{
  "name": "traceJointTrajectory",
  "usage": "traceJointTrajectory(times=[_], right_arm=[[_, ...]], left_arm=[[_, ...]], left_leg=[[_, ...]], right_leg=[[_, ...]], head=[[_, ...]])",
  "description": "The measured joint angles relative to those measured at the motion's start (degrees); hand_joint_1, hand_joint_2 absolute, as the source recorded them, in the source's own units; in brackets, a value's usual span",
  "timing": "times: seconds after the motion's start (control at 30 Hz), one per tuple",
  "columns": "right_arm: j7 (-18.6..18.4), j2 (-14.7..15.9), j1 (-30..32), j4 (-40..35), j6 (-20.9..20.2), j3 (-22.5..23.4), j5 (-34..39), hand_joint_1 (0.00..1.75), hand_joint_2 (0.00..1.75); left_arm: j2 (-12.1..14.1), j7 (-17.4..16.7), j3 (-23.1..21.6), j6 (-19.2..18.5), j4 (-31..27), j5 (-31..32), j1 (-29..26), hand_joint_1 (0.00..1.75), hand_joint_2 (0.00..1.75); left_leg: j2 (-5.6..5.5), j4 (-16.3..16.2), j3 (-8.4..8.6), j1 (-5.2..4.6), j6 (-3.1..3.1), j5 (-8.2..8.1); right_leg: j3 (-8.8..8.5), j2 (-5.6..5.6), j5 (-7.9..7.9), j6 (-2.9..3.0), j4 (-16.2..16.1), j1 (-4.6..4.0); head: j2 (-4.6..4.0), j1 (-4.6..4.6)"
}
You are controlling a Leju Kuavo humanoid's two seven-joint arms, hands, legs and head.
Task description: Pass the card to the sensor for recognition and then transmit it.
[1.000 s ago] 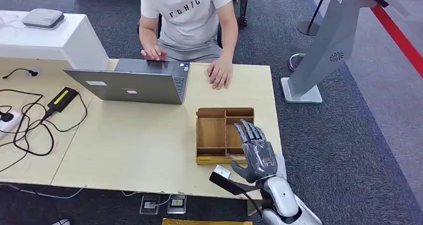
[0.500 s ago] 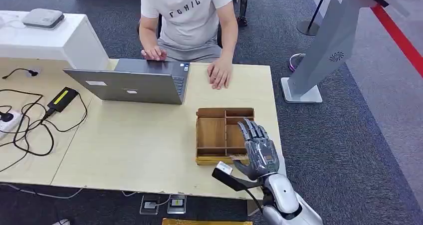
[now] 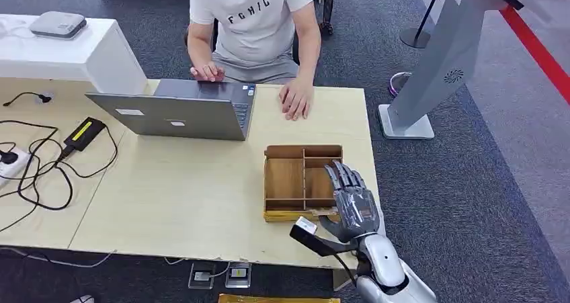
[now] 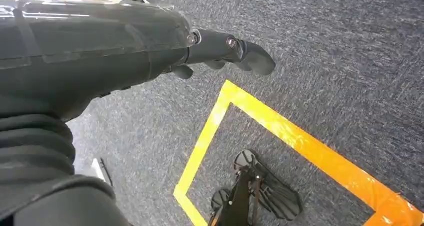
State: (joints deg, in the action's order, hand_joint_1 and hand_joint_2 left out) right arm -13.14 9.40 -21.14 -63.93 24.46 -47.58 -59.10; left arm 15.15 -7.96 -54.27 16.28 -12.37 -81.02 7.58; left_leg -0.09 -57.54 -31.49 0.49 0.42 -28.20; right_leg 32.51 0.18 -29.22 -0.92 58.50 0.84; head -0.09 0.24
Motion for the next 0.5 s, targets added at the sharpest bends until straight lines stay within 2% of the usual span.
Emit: traceJointTrajectory(times=[0.5], right_arm=[[0.64, -0.37, 0.19, 0.50, -0.22, 0.31, 0.13, 0.00, 1.75]], left_arm=[[0.28, 0.26, -1.09, -0.04, -0.15, -0.31, 0.04, 0.00, 0.00]], left_leg=[[0.00, 0.00, 0.00, 0.00, 0.00, 0.00]], right_leg=[[0.00, 0.00, 0.00, 0.00, 0.00, 0.00]], head=[[0.00, 0.02]])
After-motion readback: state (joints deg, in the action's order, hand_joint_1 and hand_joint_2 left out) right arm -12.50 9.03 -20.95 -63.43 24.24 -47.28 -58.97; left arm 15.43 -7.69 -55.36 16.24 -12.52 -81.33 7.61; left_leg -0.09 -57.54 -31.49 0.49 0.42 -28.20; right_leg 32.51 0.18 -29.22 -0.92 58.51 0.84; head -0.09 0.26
